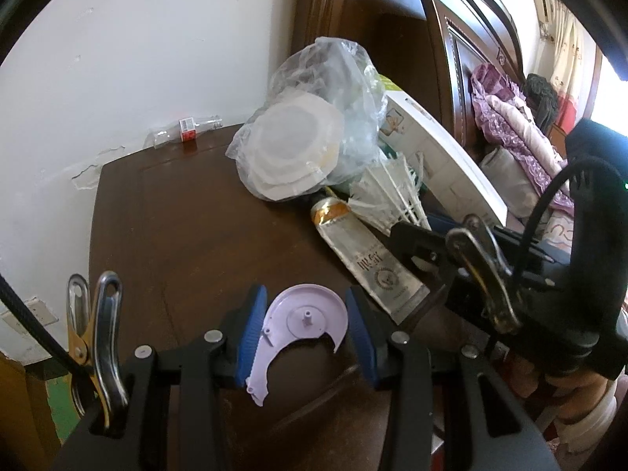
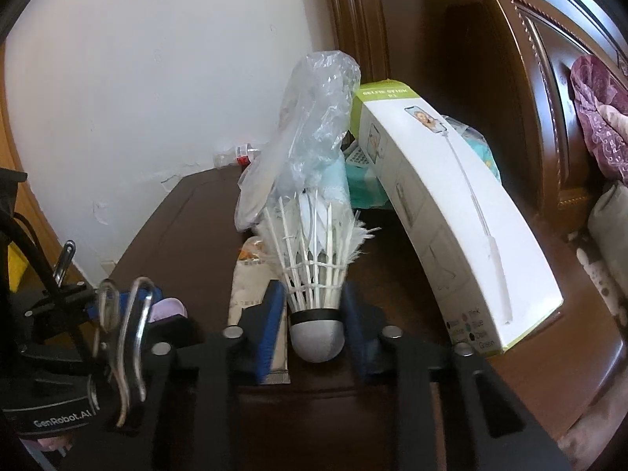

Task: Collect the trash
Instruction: 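Grasp the pink tape roll with the left tool while the right tool grasps the shuttlecock, then carry the pink tape roll and shuttlecock down over the red bucket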

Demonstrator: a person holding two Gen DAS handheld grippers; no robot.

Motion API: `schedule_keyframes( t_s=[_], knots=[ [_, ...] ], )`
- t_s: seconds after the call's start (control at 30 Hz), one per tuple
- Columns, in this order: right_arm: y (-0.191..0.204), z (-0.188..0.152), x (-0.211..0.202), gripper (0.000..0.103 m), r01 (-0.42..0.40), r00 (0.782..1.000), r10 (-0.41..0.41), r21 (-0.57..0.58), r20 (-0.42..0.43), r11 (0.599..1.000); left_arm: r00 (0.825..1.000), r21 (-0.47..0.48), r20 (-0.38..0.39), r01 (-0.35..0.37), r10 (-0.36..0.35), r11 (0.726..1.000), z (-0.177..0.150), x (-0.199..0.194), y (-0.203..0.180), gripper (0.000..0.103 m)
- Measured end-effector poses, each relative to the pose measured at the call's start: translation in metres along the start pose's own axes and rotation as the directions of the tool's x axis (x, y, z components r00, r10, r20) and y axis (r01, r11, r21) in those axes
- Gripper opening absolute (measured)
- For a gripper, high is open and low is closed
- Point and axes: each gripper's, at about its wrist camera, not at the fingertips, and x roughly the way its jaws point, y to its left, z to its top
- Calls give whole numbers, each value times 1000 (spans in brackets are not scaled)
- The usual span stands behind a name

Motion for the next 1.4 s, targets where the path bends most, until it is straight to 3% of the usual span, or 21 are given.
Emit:
schedule_keyframes(
  t_s=[0.7,0.93,1.4],
  knots=[
    [6,-24,-92,29,-58,989,49,64,137,996,998,20,24,63,-64,998,-16,-45,-35,44],
    [10,-44,-129,29,-89,985,76,81,152,993,995,38,32,91,-93,995,-27,-66,-52,44],
    [13,-95,-204,29,-74,982,51,127,180,989,987,58,27,159,-161,986,-67,-111,-88,44]
  ],
)
